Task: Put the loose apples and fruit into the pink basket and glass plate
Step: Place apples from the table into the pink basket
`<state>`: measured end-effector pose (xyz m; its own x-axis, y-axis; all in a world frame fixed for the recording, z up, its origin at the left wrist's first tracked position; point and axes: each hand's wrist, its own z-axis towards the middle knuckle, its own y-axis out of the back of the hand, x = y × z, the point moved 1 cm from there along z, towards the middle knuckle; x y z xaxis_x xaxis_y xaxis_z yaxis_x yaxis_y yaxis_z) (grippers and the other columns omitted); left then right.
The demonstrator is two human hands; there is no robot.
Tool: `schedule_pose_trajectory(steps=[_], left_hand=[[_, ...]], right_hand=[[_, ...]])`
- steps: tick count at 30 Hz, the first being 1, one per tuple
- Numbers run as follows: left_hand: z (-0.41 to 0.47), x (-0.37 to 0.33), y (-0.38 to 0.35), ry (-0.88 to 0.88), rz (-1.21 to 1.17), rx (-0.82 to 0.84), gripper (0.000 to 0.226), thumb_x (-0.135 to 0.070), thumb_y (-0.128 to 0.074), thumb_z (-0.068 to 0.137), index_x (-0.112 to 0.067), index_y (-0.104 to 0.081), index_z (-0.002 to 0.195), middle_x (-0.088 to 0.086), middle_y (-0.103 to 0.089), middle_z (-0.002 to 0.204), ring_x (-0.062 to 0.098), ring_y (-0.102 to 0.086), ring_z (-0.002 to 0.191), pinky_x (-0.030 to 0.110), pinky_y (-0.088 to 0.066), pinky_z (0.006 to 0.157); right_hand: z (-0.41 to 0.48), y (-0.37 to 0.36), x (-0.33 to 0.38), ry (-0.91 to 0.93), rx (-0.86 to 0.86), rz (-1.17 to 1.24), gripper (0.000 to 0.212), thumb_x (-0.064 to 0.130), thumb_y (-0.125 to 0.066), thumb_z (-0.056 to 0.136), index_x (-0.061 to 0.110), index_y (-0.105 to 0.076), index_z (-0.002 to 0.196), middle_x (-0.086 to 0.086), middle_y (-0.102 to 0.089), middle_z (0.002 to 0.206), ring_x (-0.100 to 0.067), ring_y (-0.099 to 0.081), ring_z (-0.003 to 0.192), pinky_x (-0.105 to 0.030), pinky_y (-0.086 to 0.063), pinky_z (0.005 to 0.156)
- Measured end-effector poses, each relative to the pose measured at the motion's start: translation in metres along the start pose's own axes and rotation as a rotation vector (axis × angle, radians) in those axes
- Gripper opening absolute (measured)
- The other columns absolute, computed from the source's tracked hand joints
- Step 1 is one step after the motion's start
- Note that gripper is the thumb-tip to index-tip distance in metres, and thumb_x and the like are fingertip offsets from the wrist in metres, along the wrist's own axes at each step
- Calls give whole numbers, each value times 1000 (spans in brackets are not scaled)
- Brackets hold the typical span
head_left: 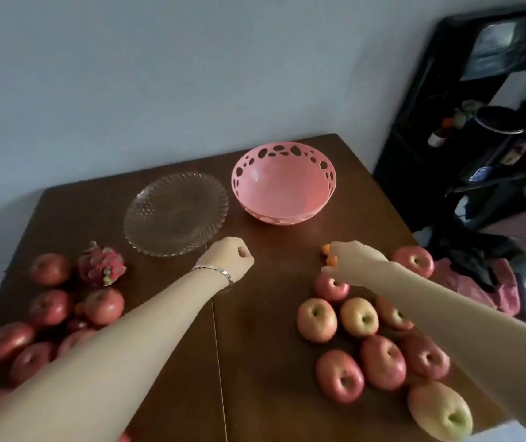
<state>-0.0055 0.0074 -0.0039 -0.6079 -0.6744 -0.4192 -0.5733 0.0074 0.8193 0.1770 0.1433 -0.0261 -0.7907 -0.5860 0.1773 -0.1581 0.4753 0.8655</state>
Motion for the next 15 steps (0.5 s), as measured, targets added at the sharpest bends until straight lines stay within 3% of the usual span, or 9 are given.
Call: schedule_pose_trajectory(steps=[2, 4, 5, 8, 11, 13, 15], left_hand=[[17, -2, -12, 44, -131, -9, 12, -23, -54, 81, -28, -58, 70, -3, -70, 85, 17, -69, 78, 35, -56, 77], [30, -7, -21, 80, -167, -1, 9, -24, -54, 82, -29, -56, 75, -3, -70, 90, 17, -68, 84, 34, -55, 81], [42, -10, -26, 94, -184, 12, 5, -24, -54, 83, -29, -57, 83, -2, -69, 95, 18, -67, 89, 35, -54, 83], [67, -18, -33, 154, -318, 3, 27, -20, -53, 86, -19, -55, 113, 2, -67, 98, 22, -66, 95, 40, -54, 88], [95, -31, -32, 384, -822, 23, 48, -20, -53, 90, -5, -40, 134, 16, -61, 114, 27, -66, 91, 39, -56, 82], [115, -40, -28, 555, -1167, 48, 51, -27, -53, 92, -1, -40, 133, 25, -54, 125, 32, -65, 98, 38, -55, 81], [133, -44, -28, 646, -1301, 55, 49, -31, -52, 92, -4, -41, 131, 27, -54, 120, 35, -64, 101, 38, -56, 81]], right_hand=[[8, -12, -2, -92, 11, 31, 67, 55, -56, 80, 15, -39, 131, -6, -60, 119, -27, -60, 107, -35, -50, 83], [14, -32, -1, -186, 91, 75, 85, 60, -60, 75, 14, -28, 138, -9, -56, 124, -28, -57, 113, -36, -48, 84], [21, -40, -2, -218, 123, 92, 89, 60, -63, 73, 13, -26, 140, -10, -53, 126, -28, -55, 115, -36, -48, 84], [30, -51, -5, -253, 124, 143, 90, 54, -68, 71, 12, -25, 139, -11, -51, 126, -29, -56, 114, -34, -48, 80], [32, -48, -6, -241, 147, 160, 92, 52, -70, 67, 15, -25, 138, -11, -49, 123, -30, -56, 110, -33, -49, 77], [33, -36, -6, -215, 119, 215, 92, 51, -70, 64, 20, -24, 138, -11, -45, 119, -30, -58, 103, -31, -48, 74], [34, -18, -5, -169, 47, 294, 82, 45, -71, 61, 24, -30, 129, -9, -38, 111, -28, -61, 87, -29, -50, 67]])
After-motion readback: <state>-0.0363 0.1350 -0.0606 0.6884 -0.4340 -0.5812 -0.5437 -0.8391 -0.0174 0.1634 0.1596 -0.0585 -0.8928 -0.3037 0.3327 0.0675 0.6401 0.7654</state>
